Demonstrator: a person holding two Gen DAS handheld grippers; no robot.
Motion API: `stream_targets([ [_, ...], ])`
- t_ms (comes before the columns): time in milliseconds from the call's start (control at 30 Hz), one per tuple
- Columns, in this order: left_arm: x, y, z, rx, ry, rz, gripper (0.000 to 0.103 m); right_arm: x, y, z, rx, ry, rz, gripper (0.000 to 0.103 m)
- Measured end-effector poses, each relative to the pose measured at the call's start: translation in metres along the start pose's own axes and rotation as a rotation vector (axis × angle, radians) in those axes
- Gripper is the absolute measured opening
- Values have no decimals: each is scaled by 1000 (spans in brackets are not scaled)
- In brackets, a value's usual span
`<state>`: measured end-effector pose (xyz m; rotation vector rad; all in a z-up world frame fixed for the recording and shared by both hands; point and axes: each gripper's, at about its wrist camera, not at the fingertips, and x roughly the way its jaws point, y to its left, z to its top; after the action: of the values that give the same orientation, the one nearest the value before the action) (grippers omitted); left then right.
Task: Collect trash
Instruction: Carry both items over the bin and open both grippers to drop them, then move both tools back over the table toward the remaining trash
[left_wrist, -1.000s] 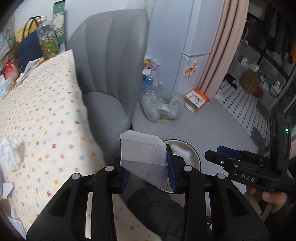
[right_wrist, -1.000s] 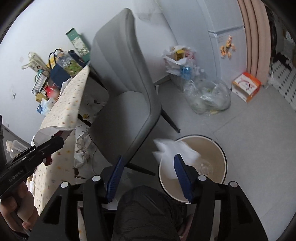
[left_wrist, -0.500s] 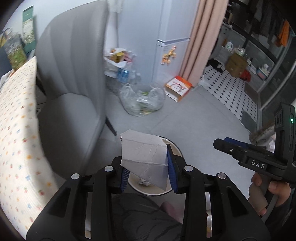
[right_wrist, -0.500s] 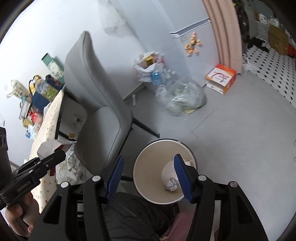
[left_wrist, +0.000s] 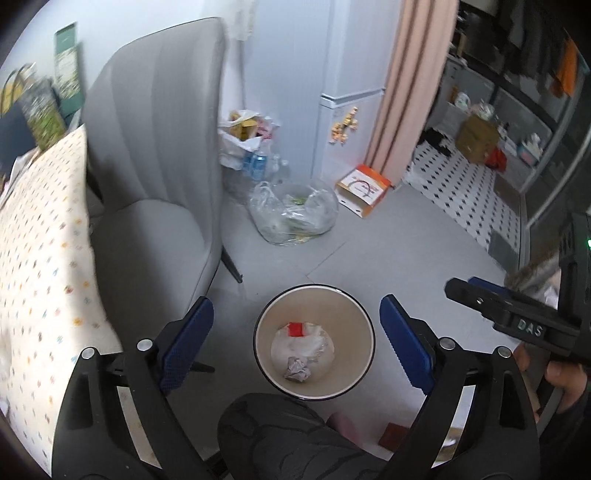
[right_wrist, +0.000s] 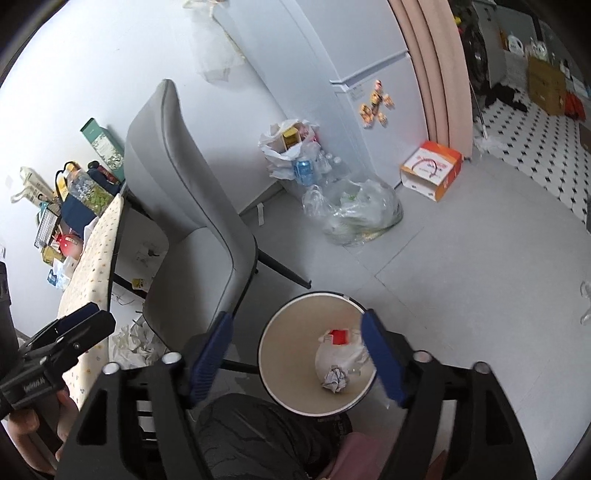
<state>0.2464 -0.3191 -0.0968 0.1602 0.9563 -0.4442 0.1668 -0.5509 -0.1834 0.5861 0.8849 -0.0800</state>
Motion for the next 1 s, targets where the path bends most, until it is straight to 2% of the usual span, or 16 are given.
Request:
stream_targets([
  [100,-11,16,-3,-39,-21,8,90,-7,14,1,-25,-21,-3,87],
  [267,-33,38,-13,-106,-61,8,90,-18,37,1,-62,-46,11,95],
  [467,-63,69,-28,-189,-116,-6,90,-31,74,-4,-125,-69,34,95],
  [1000,-145,138,-80,-294,-260,69,90,-60,183,-33,-323,-87,132,95],
])
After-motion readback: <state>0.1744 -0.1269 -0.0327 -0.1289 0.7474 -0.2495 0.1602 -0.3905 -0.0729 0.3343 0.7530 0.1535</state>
